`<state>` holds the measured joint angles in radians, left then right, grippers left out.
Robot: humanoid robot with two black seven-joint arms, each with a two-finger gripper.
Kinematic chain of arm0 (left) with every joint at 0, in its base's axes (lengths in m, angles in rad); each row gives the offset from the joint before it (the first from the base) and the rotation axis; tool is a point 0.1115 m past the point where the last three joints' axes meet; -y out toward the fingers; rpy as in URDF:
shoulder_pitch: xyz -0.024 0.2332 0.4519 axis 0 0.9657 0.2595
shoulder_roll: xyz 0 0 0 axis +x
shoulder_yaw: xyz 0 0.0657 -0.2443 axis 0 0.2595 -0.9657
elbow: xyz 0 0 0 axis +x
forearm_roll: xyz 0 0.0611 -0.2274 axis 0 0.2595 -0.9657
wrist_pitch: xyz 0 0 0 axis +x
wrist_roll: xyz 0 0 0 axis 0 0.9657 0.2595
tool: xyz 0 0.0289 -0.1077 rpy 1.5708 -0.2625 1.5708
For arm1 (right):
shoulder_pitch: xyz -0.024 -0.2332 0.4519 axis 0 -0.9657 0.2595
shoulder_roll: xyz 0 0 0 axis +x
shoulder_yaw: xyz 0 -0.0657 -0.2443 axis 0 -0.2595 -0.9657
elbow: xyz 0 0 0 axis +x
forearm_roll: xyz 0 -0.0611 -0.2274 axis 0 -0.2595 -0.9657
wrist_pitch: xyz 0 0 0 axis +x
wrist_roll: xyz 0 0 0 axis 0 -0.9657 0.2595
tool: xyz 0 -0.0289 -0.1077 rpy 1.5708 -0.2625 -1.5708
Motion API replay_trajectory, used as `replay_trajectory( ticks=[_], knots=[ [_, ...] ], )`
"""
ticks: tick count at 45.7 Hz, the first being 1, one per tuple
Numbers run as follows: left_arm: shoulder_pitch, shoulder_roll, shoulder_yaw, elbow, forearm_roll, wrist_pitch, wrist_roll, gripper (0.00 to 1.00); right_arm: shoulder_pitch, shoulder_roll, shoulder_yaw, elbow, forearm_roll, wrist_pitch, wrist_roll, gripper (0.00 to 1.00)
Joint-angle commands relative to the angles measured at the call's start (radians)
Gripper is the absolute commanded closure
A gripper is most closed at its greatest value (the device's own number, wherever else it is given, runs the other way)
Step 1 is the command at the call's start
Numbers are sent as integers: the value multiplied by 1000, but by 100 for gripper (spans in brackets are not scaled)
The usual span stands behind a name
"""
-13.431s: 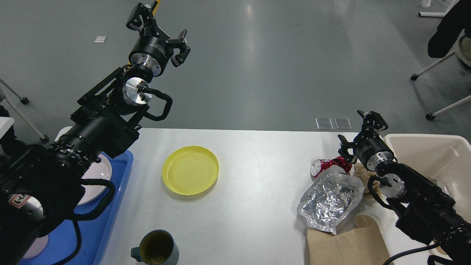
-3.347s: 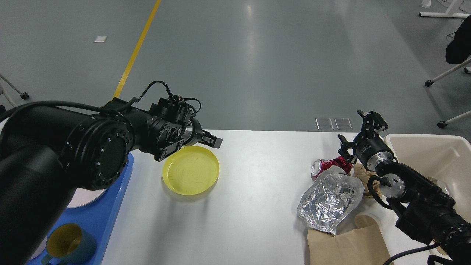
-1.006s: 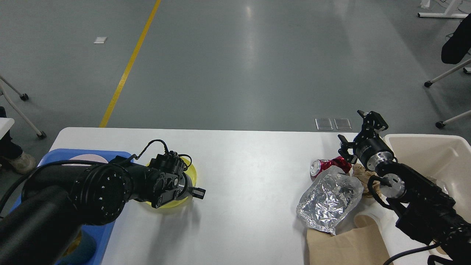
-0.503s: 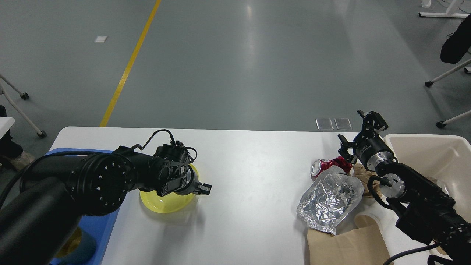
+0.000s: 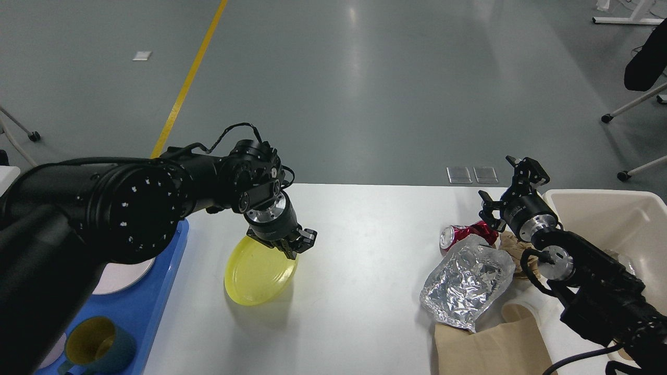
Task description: Tidy desktop
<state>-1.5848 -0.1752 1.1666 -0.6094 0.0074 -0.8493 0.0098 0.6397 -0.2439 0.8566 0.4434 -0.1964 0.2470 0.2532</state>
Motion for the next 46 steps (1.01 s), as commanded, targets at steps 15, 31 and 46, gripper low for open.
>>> replay_trajectory(
  ticks=[15, 31, 46],
  knots=[
    [-162, 3, 2, -63, -43, -111, -10, 100, 0, 0, 1, 0, 0, 0, 0, 0],
    [-172, 3, 37, -63, -40, -111, -14, 73, 0, 0, -1, 0, 0, 0, 0, 0],
    [-302, 10, 114, -136, -37, -111, -2, 4, 0, 0, 1, 0, 0, 0, 0, 0]
  ],
)
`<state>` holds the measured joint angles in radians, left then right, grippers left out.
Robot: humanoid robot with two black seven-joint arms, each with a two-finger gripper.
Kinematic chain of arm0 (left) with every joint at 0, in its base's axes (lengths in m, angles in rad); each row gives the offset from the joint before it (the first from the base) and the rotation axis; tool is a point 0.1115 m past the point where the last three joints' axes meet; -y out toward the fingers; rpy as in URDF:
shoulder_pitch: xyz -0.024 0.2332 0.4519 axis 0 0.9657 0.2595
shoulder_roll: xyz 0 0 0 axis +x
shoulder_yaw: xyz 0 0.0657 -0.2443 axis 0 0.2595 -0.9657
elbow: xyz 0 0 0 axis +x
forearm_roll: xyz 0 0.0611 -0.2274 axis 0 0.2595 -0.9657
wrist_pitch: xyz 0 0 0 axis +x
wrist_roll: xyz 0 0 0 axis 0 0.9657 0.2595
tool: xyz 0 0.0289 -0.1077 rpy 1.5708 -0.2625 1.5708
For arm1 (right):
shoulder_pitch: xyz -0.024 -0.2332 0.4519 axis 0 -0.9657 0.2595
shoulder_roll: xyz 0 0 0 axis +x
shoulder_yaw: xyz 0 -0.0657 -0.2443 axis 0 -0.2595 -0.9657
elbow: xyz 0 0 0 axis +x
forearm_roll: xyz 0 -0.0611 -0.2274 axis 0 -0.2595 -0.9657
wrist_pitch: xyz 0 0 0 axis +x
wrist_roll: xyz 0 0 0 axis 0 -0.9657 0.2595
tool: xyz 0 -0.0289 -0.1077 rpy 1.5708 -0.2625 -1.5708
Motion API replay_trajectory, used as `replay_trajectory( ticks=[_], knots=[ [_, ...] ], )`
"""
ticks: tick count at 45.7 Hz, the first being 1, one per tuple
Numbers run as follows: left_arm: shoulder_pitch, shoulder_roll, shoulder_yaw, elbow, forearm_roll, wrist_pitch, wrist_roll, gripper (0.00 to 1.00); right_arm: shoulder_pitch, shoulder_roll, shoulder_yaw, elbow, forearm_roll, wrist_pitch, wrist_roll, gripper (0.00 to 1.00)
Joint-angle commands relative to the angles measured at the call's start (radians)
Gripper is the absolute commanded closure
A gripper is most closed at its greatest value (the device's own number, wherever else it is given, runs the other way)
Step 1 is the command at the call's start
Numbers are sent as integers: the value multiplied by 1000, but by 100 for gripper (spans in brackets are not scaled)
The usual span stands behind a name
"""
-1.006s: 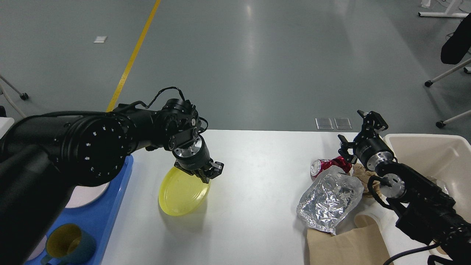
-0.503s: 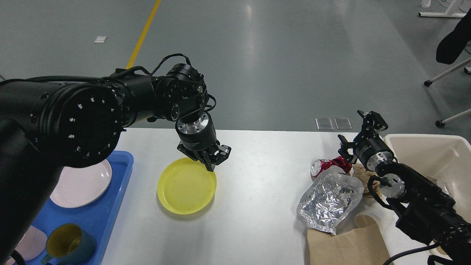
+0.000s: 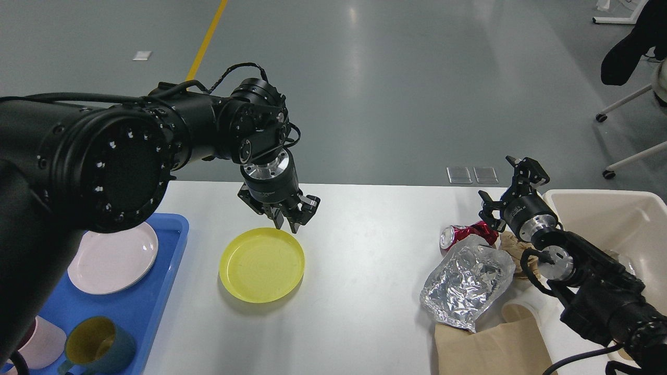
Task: Tidy desktop
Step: 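Raise the left gripper away from the yellow plate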
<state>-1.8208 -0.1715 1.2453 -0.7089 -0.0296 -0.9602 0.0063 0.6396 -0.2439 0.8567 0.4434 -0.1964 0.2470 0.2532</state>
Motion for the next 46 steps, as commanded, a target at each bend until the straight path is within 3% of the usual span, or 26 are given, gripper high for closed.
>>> replay_trajectory(
  ticks=[1, 23, 46],
  knots=[
    [-80, 9, 39, -43, 0, 0, 1, 3, 0, 0, 1, 0, 0, 0, 0, 0],
    [-400, 113, 149, -92, 5, 0, -2, 3, 0, 0, 1, 0, 0, 0, 0, 0],
    [-295, 121, 138, -86, -7, 0, -12, 3, 0, 0, -1, 0, 0, 0, 0, 0]
  ],
)
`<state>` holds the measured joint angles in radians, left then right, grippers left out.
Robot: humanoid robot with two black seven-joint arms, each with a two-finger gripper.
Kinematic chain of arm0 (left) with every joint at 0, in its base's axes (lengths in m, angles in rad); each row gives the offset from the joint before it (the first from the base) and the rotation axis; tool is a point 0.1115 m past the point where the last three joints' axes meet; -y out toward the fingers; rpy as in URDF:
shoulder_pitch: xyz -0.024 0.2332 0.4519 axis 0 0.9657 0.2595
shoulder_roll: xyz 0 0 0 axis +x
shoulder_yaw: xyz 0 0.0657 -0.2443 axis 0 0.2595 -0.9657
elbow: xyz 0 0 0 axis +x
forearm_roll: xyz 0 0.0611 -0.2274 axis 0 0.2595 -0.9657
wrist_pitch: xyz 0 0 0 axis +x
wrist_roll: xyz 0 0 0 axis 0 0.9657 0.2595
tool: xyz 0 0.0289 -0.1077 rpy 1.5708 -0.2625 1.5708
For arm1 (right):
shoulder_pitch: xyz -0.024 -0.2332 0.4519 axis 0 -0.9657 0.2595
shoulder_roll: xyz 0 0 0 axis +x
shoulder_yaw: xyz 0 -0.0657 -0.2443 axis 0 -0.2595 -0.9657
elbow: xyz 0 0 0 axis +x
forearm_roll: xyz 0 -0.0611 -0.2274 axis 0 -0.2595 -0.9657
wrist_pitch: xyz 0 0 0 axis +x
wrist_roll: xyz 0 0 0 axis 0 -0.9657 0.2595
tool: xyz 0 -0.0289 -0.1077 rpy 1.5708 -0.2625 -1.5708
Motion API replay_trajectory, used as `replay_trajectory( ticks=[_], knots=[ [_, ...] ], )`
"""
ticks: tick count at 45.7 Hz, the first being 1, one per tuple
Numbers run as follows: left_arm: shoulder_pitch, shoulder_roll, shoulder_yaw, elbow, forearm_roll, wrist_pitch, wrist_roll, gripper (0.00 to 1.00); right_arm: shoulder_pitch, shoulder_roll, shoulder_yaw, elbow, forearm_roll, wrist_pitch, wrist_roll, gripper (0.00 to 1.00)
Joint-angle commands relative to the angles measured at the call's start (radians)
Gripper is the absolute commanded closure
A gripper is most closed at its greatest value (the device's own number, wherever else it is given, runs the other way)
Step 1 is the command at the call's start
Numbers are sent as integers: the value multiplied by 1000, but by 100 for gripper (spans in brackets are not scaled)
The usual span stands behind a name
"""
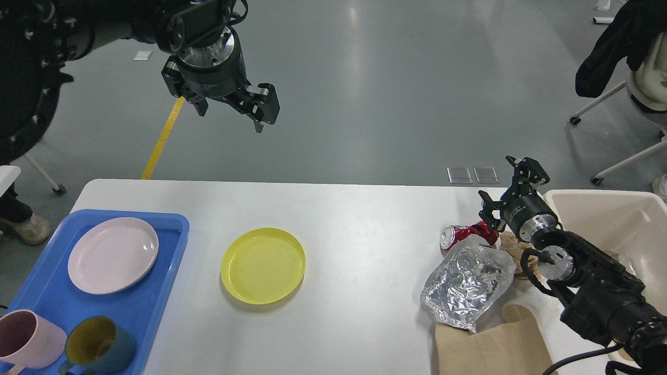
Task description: Tidy desktop
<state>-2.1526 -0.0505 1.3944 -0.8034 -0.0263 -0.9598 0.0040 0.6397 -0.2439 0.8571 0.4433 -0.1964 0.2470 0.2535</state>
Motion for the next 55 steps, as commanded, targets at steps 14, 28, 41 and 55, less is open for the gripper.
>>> replay_trajectory(
  ticks=[14, 28, 41, 55],
  knots=[
    [109, 50, 11, -2, -113, 0, -56, 4, 0, 0, -1, 0, 0, 0, 0, 0],
    [166, 110, 54, -2, -216, 45, -55, 4, 0, 0, 0, 0, 0, 0, 0, 0],
    [270, 72, 51, -2, -262, 196, -47, 4, 0, 0, -1, 0, 0, 0, 0, 0],
    [525, -80, -5, 13, -300, 559, -42, 4, 0, 0, 0, 0, 0, 0, 0, 0]
  ],
)
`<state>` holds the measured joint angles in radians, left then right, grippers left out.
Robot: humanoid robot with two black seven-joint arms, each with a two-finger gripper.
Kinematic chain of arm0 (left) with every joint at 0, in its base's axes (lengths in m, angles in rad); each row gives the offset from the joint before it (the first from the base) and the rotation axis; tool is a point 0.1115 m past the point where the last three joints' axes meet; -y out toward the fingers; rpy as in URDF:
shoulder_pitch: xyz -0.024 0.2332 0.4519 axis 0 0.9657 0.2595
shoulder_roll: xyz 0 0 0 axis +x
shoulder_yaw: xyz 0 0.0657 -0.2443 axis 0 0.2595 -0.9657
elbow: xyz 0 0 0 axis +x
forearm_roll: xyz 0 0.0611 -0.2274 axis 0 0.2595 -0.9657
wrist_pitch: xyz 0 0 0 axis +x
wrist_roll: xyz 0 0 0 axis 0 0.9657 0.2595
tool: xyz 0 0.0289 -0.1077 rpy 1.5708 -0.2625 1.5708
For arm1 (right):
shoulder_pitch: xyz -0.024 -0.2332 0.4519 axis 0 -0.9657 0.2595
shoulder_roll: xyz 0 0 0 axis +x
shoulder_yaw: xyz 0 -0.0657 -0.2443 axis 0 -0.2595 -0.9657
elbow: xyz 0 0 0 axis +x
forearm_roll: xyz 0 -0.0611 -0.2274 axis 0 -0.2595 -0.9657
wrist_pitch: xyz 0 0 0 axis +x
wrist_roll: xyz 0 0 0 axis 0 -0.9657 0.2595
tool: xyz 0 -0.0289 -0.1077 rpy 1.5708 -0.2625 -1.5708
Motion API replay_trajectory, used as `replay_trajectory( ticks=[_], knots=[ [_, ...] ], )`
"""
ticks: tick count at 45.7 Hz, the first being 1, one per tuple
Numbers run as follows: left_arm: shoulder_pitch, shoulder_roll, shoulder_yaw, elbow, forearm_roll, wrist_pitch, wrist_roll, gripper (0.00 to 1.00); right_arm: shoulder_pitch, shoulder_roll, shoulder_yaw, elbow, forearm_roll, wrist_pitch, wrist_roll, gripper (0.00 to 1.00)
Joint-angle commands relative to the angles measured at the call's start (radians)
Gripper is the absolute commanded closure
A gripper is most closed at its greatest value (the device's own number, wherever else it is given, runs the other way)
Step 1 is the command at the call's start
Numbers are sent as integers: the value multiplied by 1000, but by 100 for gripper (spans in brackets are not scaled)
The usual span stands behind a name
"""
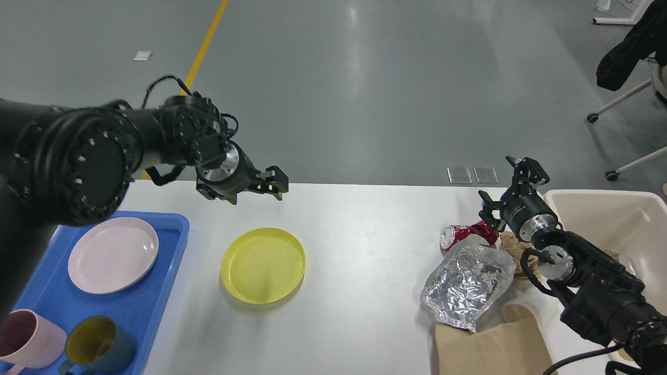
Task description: Tidy desktop
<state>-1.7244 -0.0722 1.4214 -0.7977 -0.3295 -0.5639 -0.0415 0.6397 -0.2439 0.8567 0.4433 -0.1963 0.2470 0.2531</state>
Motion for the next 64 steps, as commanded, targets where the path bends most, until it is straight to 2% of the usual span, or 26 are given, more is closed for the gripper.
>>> replay_trajectory(
  ticks=[1, 5, 9, 17, 26, 42, 51, 64],
  knots=[
    [114, -64, -36, 8, 7, 197, 5, 4, 0, 0, -1, 0, 0, 0, 0, 0],
    [164, -99, -41, 9, 14, 304, 6, 4, 0, 0, -1, 0, 0, 0, 0, 0],
    [187, -126, -41, 18, 23, 346, 6, 4, 0, 0, -1, 0, 0, 0, 0, 0],
    [203, -126, -87, 20, 49, 335, 3, 4, 0, 0, 1, 0, 0, 0, 0, 0],
    [230, -127, -93, 18, 69, 243, 5, 4, 0, 0, 1, 0, 0, 0, 0, 0],
    [324, -124, -79, 29, 99, 242, 6, 4, 0, 0, -1, 0, 0, 0, 0, 0],
    [381, -120, -90, 109, 188, 243, 5, 4, 0, 0, 1, 0, 0, 0, 0, 0],
    [387, -118, -113, 129, 207, 246, -9, 4, 0, 0, 1, 0, 0, 0, 0, 0]
  ],
)
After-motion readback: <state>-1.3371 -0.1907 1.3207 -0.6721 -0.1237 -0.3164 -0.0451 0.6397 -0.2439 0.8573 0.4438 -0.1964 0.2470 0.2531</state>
